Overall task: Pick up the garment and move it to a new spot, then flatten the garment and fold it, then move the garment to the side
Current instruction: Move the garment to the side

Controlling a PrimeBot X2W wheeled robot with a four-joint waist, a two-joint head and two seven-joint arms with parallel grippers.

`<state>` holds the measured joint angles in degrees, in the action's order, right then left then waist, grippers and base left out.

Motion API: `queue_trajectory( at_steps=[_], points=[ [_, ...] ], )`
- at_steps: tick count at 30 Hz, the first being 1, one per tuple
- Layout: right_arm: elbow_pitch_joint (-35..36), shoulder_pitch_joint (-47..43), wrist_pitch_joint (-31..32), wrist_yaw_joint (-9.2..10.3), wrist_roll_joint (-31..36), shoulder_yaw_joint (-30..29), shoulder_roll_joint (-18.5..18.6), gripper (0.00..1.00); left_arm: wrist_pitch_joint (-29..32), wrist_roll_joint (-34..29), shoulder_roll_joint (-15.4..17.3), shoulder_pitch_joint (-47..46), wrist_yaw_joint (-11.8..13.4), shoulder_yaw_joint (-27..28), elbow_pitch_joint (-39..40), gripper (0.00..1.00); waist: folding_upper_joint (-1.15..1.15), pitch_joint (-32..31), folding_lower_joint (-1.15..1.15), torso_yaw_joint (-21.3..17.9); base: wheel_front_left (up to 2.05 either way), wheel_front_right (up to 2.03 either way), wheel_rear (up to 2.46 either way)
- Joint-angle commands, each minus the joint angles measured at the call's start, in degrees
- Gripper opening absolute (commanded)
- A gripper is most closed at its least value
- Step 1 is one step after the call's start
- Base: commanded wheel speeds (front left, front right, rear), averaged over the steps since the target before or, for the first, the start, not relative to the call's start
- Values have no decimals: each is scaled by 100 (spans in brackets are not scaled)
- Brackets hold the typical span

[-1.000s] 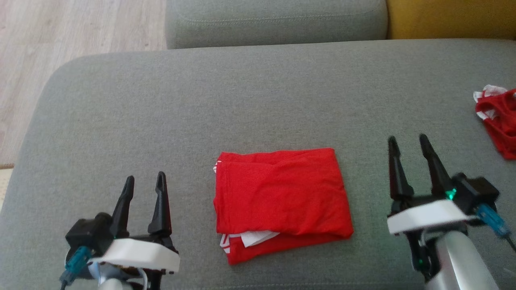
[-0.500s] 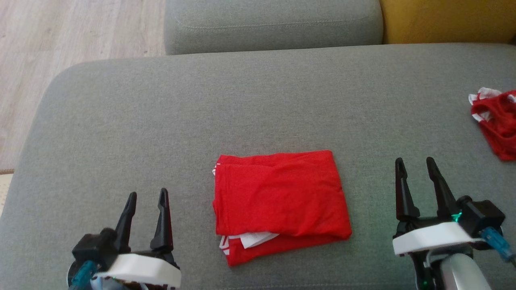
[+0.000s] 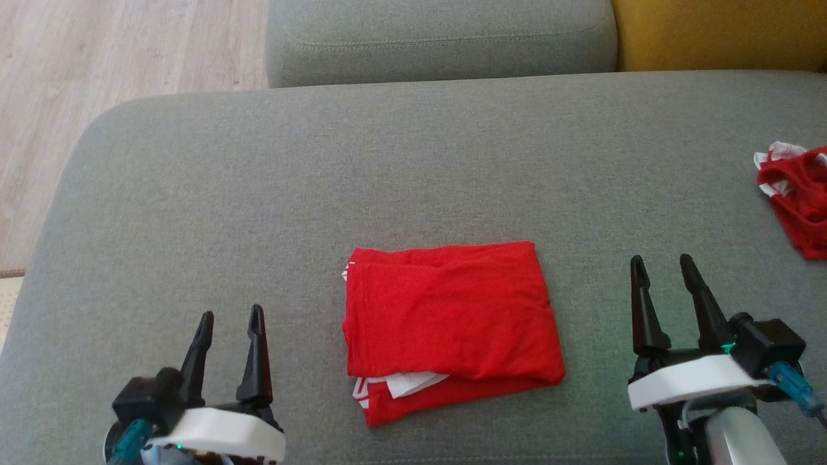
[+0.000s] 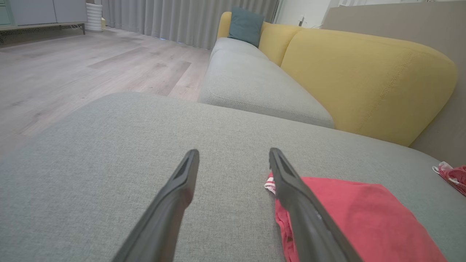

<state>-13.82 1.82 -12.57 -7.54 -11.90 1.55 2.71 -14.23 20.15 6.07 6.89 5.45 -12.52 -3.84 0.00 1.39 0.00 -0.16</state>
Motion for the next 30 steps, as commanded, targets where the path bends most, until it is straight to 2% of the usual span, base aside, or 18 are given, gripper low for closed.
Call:
queue_trajectory(
  at_steps=[1,5,11,17,24,30],
  points=[
    [149,163,-8,5,56,127,17,100,-76,-94,-42,-191,-43,211,163,100,0,-1,0,-3,0,0,0],
    [92,173,142,5,256,78,17,100,-76,-133,-68,-191,-67,244,160,100,0,8,0,-12,0,0,0],
    [-146,254,892,5,386,178,17,100,-76,-176,-106,-208,-112,235,138,100,0,30,0,27,0,0,0],
    [-441,558,1912,5,81,499,17,100,-76,-245,-155,-261,-161,198,135,100,0,142,0,240,0,0,0],
    [-851,960,2579,5,-184,490,32,100,-76,-253,-228,-325,-188,201,158,100,0,365,0,596,0,0,0],
    [-1077,1135,3141,5,-609,621,242,100,-76,-281,-265,-410,-192,310,271,100,0,644,0,832,0,0,0]
  ],
)
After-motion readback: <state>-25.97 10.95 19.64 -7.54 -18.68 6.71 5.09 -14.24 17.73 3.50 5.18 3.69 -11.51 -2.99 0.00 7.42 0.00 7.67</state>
